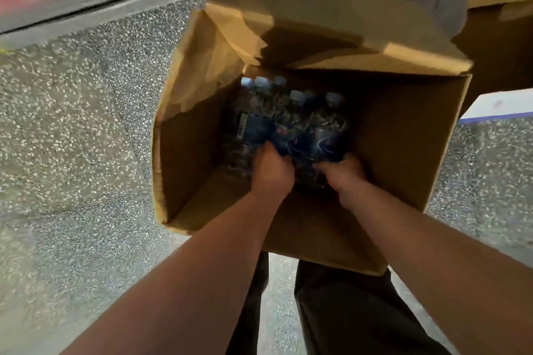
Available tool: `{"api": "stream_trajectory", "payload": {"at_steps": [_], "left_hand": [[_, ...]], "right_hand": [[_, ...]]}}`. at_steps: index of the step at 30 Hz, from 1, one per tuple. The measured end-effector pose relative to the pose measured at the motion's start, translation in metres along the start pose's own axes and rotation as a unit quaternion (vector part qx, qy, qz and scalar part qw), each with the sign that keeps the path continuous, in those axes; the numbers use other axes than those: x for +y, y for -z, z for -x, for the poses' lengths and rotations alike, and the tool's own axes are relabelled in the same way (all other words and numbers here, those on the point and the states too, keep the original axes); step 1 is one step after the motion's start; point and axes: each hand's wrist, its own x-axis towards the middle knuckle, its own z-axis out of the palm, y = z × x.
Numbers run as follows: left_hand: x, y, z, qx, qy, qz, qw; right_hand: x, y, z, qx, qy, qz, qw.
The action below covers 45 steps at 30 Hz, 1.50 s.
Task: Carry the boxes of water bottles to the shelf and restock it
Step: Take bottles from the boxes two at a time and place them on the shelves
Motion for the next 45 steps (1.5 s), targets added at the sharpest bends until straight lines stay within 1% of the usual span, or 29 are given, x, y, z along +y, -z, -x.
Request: {"api": "stream_trajectory", "payload": {"at_steps": [2, 3, 4, 6, 8, 10, 13, 17, 20, 24, 28, 30, 33, 36, 39, 42, 45], "left_hand": [[-0.003, 0.002, -0.007, 0.001, -0.002, -0.008, 1.0], [-0.002, 0.003, -0.009, -0.015, -0.003, -0.008, 1.0], [-0.001, 0.003, -0.013, -0.04, 0.003, 0.004, 0.999], [0.003, 0.003, -0.019, -0.084, 0.033, 0.068, 0.994], [0.006, 0.0, -0.027, -0.093, 0.049, 0.084, 0.991], [-0.004, -0.008, -0.037, -0.092, 0.04, 0.067, 0.993], [-0.017, -0.011, -0.044, -0.076, 0.044, 0.094, 0.992], [-0.007, 0.001, -0.033, -0.081, 0.04, 0.085, 0.992], [-0.004, 0.006, -0.03, -0.085, 0.039, 0.088, 0.992], [-0.003, 0.013, -0.016, -0.074, 0.043, 0.121, 0.989], [0.003, 0.026, 0.016, -0.069, 0.035, 0.175, 0.981], [0.009, 0.033, 0.035, -0.055, 0.033, 0.201, 0.977], [0.021, 0.043, 0.066, -0.042, 0.031, 0.256, 0.965], [0.036, 0.054, 0.1, -0.013, 0.016, 0.288, 0.957], [0.042, 0.064, 0.127, 0.018, 0.014, 0.297, 0.954], [0.049, 0.078, 0.154, 0.025, -0.005, 0.312, 0.95], [0.052, 0.097, 0.185, 0.022, -0.042, 0.314, 0.948]], "right_hand": [[-0.001, -0.005, -0.005, -0.009, -0.003, -0.021, 1.0], [-0.001, -0.009, -0.007, -0.011, -0.001, -0.029, 1.0], [-0.001, -0.012, -0.01, -0.011, 0.001, -0.033, 0.999], [-0.001, -0.014, -0.014, -0.011, 0.012, -0.032, 0.999], [0.001, -0.015, -0.021, -0.022, 0.025, -0.028, 0.999], [0.004, -0.014, -0.026, -0.039, 0.027, -0.023, 0.999], [0.007, -0.013, -0.027, -0.052, 0.003, -0.046, 0.998], [0.009, -0.009, -0.029, -0.05, -0.021, -0.077, 0.996], [0.006, -0.009, -0.023, -0.051, -0.028, -0.077, 0.995], [0.001, -0.002, -0.008, -0.057, -0.049, -0.062, 0.995], [-0.011, 0.018, 0.02, -0.081, -0.041, -0.068, 0.994], [-0.018, 0.032, 0.037, -0.084, -0.022, -0.057, 0.995], [-0.025, 0.051, 0.066, -0.073, 0.03, -0.014, 0.997], [-0.033, 0.07, 0.101, -0.06, 0.07, 0.014, 0.996], [-0.039, 0.089, 0.133, -0.069, 0.104, 0.089, 0.988], [-0.042, 0.101, 0.167, -0.055, 0.124, 0.058, 0.989], [-0.042, 0.104, 0.199, -0.039, 0.15, 0.022, 0.988]]}}
